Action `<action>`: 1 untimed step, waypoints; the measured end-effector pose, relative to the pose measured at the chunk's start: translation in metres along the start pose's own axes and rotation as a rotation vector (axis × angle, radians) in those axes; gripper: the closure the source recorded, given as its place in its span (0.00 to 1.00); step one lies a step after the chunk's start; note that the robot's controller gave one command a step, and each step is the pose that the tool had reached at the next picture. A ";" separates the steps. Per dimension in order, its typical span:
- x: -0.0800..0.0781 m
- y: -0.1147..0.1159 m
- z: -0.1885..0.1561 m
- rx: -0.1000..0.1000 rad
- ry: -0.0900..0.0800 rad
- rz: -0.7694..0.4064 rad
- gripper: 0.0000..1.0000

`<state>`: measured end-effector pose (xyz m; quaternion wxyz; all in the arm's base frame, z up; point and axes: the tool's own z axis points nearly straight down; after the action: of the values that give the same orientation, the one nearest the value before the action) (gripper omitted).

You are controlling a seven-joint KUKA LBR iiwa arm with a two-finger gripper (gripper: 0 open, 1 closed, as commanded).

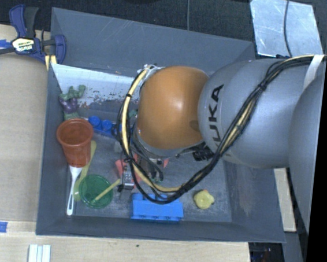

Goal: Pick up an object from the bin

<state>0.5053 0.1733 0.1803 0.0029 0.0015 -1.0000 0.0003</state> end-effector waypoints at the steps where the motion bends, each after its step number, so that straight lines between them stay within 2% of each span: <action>1: -0.002 -0.001 -0.004 -0.001 -0.008 0.004 1.00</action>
Offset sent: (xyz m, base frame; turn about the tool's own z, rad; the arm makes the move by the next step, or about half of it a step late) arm 0.0000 0.0000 0.0000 0.0000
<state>0.5075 0.1722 0.1847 -0.0012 -0.0005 -1.0000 -0.0005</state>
